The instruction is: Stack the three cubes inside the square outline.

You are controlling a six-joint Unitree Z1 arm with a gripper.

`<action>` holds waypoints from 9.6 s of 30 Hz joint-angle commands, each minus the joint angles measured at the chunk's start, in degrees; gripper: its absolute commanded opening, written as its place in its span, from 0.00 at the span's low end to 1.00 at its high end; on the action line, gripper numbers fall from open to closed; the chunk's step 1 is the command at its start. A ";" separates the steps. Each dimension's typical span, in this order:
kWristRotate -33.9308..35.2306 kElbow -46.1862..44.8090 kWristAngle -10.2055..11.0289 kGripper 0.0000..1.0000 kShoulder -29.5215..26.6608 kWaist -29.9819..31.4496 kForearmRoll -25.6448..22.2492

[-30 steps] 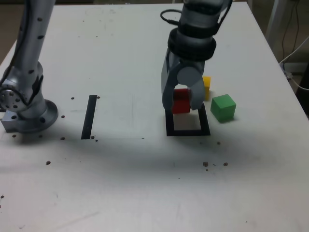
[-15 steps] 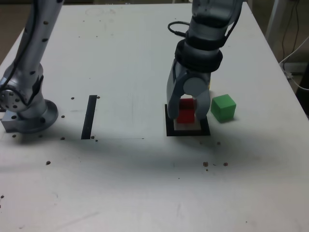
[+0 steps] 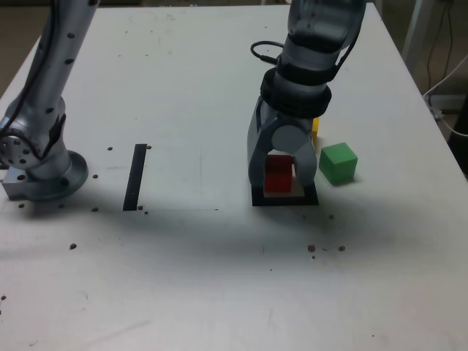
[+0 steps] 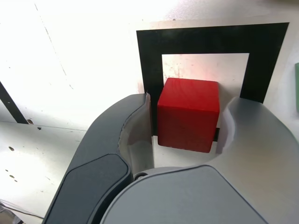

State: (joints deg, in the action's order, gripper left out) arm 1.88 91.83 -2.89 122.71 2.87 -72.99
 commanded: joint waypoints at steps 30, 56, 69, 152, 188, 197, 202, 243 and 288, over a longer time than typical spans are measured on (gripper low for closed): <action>-14.67 5.76 4.68 1.00 -0.25 -11.67 -0.01; -22.07 11.20 5.79 0.46 7.76 -14.03 -3.00; -21.92 11.51 7.29 0.19 7.21 -13.56 -2.49; -6.83 4.55 -0.53 1.00 0.24 -2.88 -6.38; -25.40 30.05 12.95 0.99 4.47 -2.35 -12.99; -31.28 29.81 12.65 0.99 7.13 -2.35 -10.55; -35.78 27.74 12.23 1.00 7.31 -2.35 -8.42; -42.46 22.22 6.57 0.80 11.90 -1.82 -1.45; -31.00 31.42 8.56 0.17 4.36 -0.32 -14.72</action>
State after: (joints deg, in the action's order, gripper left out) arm -30.75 122.20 5.95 128.43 2.47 -85.95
